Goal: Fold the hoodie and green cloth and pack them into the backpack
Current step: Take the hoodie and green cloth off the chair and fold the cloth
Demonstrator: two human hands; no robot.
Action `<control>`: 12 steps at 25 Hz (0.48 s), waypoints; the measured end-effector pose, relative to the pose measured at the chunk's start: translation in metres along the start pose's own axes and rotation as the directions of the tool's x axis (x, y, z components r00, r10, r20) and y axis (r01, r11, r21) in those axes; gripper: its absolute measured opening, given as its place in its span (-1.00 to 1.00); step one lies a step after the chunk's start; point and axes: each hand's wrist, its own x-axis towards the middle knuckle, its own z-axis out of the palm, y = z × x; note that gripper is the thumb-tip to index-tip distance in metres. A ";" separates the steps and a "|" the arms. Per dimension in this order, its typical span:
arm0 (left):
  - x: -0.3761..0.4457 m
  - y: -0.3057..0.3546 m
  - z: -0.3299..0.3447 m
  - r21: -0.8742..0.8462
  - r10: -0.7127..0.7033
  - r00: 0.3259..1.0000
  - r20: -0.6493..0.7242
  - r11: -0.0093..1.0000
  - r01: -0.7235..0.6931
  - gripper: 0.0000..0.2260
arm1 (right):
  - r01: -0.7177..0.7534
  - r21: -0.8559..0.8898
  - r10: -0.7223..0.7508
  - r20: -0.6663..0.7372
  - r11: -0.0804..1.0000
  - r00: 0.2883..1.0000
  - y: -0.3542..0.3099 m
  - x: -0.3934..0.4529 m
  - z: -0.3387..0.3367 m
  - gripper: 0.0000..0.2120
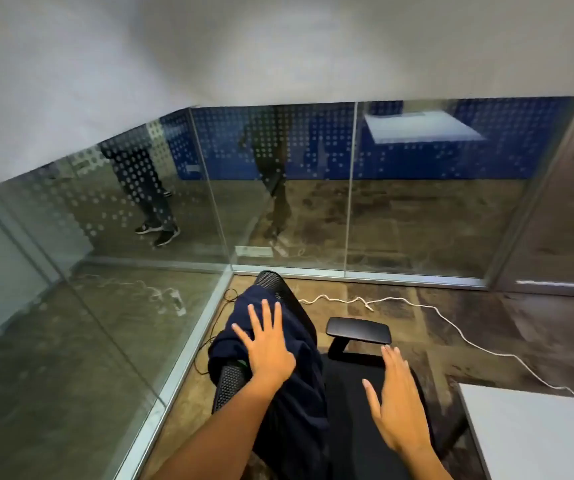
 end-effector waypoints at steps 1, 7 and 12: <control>0.002 -0.013 0.000 -0.041 -0.096 0.993 0.064 0.994 0.098 -0.01 | 0.023 0.014 -0.024 0.023 1.000 0.999 -0.006 0.003 0.006 -0.31; 0.014 -0.070 0.001 -0.216 -0.008 0.953 0.303 0.973 0.077 0.08 | 0.062 0.087 -0.079 0.199 0.994 0.977 -0.036 0.006 0.041 -0.31; 0.022 -0.100 0.000 -0.089 0.136 0.973 0.186 0.989 -0.122 -0.18 | 0.053 0.140 -0.098 0.339 0.989 0.936 -0.045 0.008 0.060 -0.34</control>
